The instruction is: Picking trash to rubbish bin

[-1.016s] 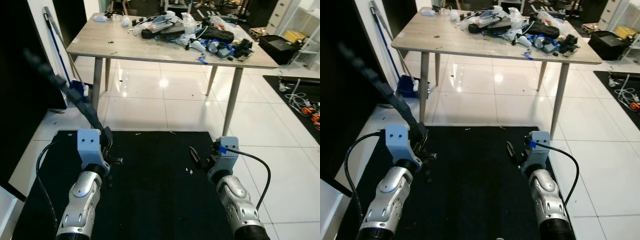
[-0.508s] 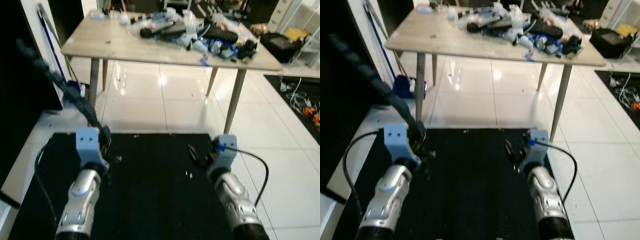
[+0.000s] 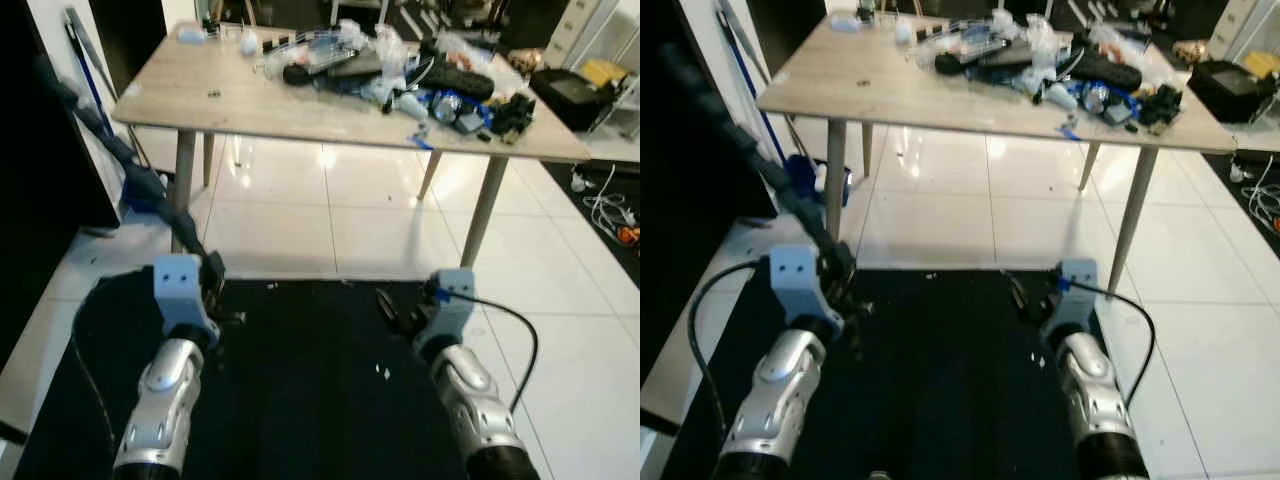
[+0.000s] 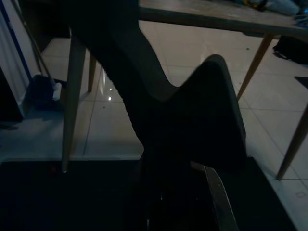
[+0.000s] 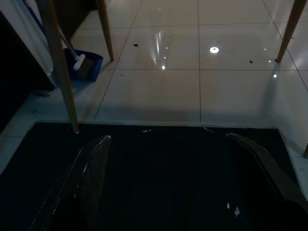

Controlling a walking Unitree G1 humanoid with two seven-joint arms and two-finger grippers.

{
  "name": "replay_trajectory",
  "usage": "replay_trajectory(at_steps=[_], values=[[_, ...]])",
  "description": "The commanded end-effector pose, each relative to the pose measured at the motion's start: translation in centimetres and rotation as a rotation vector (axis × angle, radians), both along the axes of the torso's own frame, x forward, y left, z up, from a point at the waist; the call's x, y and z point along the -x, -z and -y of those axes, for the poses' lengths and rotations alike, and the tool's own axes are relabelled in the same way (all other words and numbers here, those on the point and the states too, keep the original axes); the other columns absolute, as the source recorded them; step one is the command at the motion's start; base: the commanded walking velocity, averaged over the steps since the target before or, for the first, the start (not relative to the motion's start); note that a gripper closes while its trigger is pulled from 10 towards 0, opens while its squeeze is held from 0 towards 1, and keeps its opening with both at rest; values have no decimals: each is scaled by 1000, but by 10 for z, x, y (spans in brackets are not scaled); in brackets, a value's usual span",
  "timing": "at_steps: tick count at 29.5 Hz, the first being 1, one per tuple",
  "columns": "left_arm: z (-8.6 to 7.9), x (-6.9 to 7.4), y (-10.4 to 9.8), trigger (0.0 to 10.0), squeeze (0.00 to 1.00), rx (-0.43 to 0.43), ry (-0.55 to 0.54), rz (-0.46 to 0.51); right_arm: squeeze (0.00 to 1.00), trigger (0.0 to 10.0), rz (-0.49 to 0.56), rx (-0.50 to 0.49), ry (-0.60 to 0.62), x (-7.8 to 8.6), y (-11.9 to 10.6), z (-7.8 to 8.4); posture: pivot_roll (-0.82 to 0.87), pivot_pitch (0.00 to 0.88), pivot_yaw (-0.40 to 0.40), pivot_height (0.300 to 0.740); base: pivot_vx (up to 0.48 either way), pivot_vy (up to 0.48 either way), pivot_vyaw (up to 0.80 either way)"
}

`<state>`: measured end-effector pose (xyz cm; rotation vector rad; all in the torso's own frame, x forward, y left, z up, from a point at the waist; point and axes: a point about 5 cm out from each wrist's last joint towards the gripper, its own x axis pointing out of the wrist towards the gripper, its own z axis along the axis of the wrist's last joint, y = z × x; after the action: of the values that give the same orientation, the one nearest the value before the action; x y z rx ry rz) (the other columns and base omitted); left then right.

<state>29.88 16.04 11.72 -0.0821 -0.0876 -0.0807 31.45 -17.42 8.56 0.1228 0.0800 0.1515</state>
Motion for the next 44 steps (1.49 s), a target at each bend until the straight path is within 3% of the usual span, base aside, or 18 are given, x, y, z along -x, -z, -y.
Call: replay_trajectory(at_steps=[1,14,21,44], values=[[2,3,3,10000,0,0,9,-8,0,10000,-12,9,7,3,3,4,13,134,-42,740,371,0,0],[4,-1,1,10000,0,3,14,-1,0,10000,21,54,-50,3,-2,-1,8,133,-40,740,365,0,0],[3,-2,0,10000,0,1,11,2,0,10000,24,70,-76,2,-3,-4,9,135,-40,740,364,0,771],[-10,-9,-9,10000,0,-11,-24,26,0,10000,69,-8,-45,1,-10,1,7,136,-39,740,355,0,0]])
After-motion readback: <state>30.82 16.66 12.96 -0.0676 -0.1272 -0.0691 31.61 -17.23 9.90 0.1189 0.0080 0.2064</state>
